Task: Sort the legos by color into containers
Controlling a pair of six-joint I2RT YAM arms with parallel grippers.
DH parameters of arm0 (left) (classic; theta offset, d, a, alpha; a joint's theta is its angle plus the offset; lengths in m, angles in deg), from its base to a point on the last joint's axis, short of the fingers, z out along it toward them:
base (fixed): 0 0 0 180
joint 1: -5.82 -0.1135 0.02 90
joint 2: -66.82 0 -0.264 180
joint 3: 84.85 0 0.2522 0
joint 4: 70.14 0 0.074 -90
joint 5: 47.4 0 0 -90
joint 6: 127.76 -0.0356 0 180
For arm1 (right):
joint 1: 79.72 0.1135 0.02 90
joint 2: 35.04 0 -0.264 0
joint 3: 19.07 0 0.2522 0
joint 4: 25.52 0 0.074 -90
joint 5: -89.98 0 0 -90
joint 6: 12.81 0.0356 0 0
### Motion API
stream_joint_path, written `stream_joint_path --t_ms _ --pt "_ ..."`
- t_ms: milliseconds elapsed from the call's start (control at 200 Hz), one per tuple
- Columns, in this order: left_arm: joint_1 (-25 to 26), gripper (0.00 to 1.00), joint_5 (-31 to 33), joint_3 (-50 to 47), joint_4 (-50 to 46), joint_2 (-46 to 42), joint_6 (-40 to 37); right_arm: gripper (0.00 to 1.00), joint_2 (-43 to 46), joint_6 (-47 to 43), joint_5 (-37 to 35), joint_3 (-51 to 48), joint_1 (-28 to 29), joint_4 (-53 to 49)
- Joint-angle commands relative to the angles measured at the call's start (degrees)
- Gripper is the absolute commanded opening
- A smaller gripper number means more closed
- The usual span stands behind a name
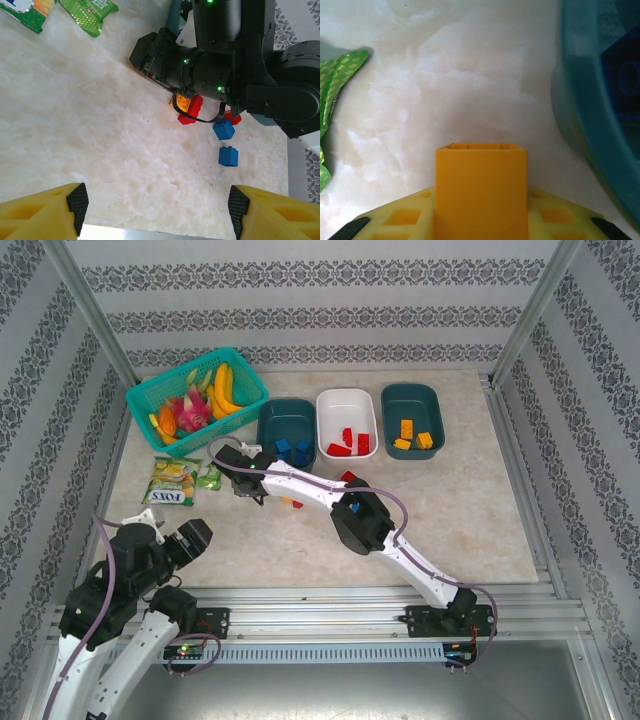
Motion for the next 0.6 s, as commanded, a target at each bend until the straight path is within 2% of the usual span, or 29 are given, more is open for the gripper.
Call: stream_joint_path --t_ms 0,175,330,445,595 --pt "-0.4 0.77 -0.9 -0.5 2.4 1.2 -1.7 0.27 6.7 -1.8 1.0 -3.9 1.0 0.5" --pt "-0.4 0.77 -2.7 0.3 5.9 4.4 -2.8 0.25 19.1 -4.4 3.3 -15.0 3.7 4.6" --pt "-0.3 0.77 -5.8 4.9 12.3 13.4 -6.9 0.25 32.6 -7.0 1.2 -25.6 3.5 6.7" --pt "-0.1 0.77 -9.5 7.4 20.7 22.4 -9.5 0.25 42.0 -7.6 0.2 -33.3 -0.5 6.6" --pt "2.9 0.77 -12.0 12.3 31.2 37.0 -11.4 0.25 52.5 -11.3 0.7 -43.7 -9.9 7.5"
